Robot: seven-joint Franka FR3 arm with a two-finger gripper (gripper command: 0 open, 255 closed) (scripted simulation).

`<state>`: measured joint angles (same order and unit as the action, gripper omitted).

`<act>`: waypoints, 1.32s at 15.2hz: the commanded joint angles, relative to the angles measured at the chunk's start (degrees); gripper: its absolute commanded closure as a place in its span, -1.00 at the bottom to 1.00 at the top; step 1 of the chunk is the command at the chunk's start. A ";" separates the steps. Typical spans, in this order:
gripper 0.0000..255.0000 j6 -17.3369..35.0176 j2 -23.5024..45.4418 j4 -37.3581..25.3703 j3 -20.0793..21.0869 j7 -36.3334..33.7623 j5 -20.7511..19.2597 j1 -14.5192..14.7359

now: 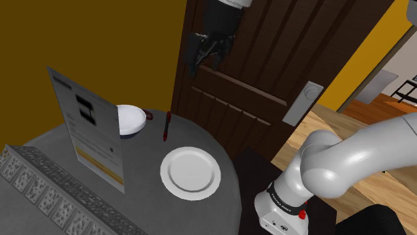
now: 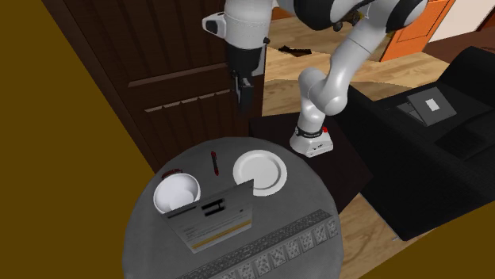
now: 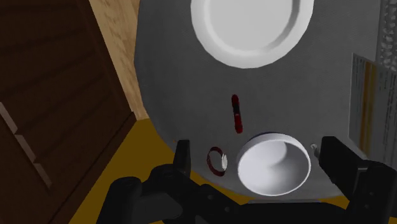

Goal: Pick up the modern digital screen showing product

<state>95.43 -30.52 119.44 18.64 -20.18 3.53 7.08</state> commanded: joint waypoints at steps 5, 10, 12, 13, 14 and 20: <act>-1.00 -0.11 8.29 -8.17 6.34 -4.92 0.58 1.67; -1.00 -0.59 16.39 -16.21 11.85 -9.50 -0.89 2.99; -1.00 -1.00 20.04 -19.84 14.13 -11.55 -2.11 3.67; -1.00 -1.27 21.97 -21.77 15.27 -12.64 -2.89 4.08; -1.00 -1.60 23.98 -23.77 16.41 -13.76 -3.77 4.57; -1.00 1.07 26.25 -22.94 17.78 -15.27 -4.80 5.50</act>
<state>95.79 -4.30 95.84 36.38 -35.38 -1.26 12.54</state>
